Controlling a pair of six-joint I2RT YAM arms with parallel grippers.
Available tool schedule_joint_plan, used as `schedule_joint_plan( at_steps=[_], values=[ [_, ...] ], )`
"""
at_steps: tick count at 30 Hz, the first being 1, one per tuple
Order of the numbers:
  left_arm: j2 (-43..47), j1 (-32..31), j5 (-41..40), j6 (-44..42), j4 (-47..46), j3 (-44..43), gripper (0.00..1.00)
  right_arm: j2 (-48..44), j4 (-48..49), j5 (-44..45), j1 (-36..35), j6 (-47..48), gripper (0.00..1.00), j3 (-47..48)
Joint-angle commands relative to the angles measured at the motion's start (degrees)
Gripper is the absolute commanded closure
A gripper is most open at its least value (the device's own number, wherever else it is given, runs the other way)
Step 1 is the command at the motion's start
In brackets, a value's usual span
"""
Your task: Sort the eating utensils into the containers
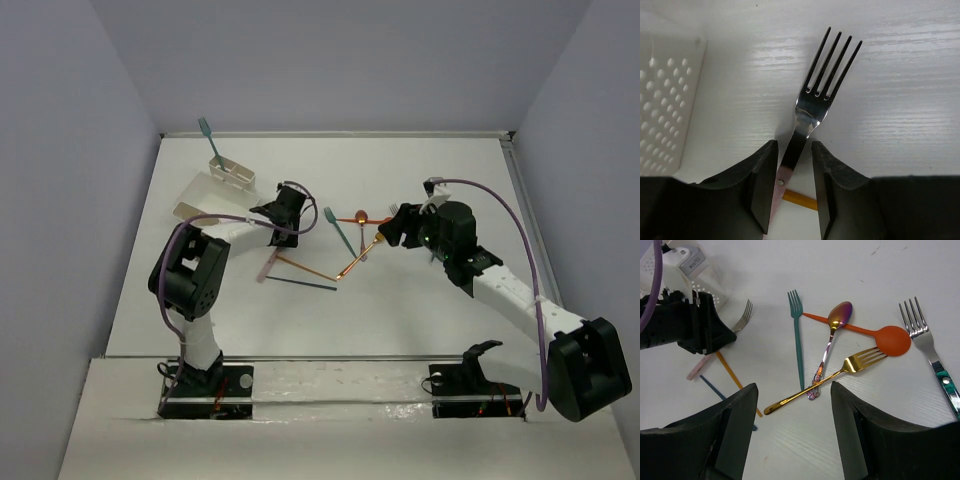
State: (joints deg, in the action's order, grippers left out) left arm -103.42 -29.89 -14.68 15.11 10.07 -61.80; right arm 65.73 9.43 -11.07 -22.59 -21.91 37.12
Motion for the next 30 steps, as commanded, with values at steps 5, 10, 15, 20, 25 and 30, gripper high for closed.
schedule_joint_plan(
  at_steps=[5, 10, 15, 20, 25, 30],
  values=[
    [-2.23, 0.80, 0.00, -1.75, 1.19, -2.63, 0.89, 0.01, 1.47, -0.36, -0.35, 0.03, 0.34, 2.43],
    [-0.39, 0.80, -1.49, -2.02, 1.36, -2.80, 1.00, -0.34, 1.38, 0.00, -0.35, 0.03, 0.34, 2.34],
    [7.86, 0.80, -1.49, -2.90, 3.20, -5.95, 1.00, -0.26, 1.38, -0.27, -0.35, 0.11, 0.34, 2.43],
    [17.70, 0.80, -1.40, -4.12, 4.00, -11.84, 1.00, -0.61, 1.55, -0.18, -0.35, 0.11, 0.34, 2.25],
    [20.09, 2.64, -9.64, -5.27, 0.76, -20.19, 1.00, -0.26, 1.99, -0.36, -0.35, -0.06, 0.34, 2.16],
    [19.57, 12.01, -12.40, -4.84, -8.73, -21.87, 1.00, -0.26, 1.73, -0.27, -0.35, -0.06, 0.34, 2.34]
  ],
)
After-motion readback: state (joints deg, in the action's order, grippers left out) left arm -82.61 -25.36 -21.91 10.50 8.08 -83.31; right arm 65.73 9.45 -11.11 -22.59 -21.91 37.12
